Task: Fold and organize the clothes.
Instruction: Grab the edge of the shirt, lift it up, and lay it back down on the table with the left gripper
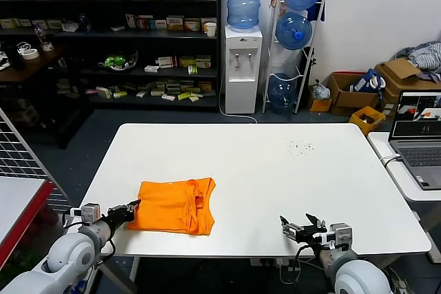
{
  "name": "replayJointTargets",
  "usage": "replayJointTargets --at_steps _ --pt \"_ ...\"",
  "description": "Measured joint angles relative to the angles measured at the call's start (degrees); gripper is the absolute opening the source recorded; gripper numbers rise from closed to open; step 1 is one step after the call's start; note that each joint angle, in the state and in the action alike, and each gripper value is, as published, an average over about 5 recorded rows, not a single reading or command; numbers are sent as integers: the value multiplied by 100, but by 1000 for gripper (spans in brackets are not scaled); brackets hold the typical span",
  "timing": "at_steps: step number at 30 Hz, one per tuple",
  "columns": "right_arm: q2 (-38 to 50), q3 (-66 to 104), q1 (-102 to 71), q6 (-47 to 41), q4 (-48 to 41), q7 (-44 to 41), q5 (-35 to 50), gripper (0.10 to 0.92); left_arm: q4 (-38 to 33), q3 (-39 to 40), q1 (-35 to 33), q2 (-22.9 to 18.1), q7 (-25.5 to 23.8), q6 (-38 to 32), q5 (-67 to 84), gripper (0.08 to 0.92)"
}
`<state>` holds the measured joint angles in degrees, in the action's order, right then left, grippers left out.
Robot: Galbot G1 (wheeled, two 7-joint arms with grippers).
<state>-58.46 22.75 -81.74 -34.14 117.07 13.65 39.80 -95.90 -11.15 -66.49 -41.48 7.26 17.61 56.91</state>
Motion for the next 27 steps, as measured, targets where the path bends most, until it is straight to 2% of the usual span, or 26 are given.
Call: replayJointTargets --at_steps 7,17,27 --pt "13 -29 62 37 -30 -3 31 823 -350 -183 -96 146 188 119 18 90" --pt "49 -177 234 147 -149 -69 28 823 -1014 -691 -307 598 663 391 215 90" --pt "79 -339 470 265 -298 -118 -5 823 -1118 -1469 -724 1103 976 568 346 90"
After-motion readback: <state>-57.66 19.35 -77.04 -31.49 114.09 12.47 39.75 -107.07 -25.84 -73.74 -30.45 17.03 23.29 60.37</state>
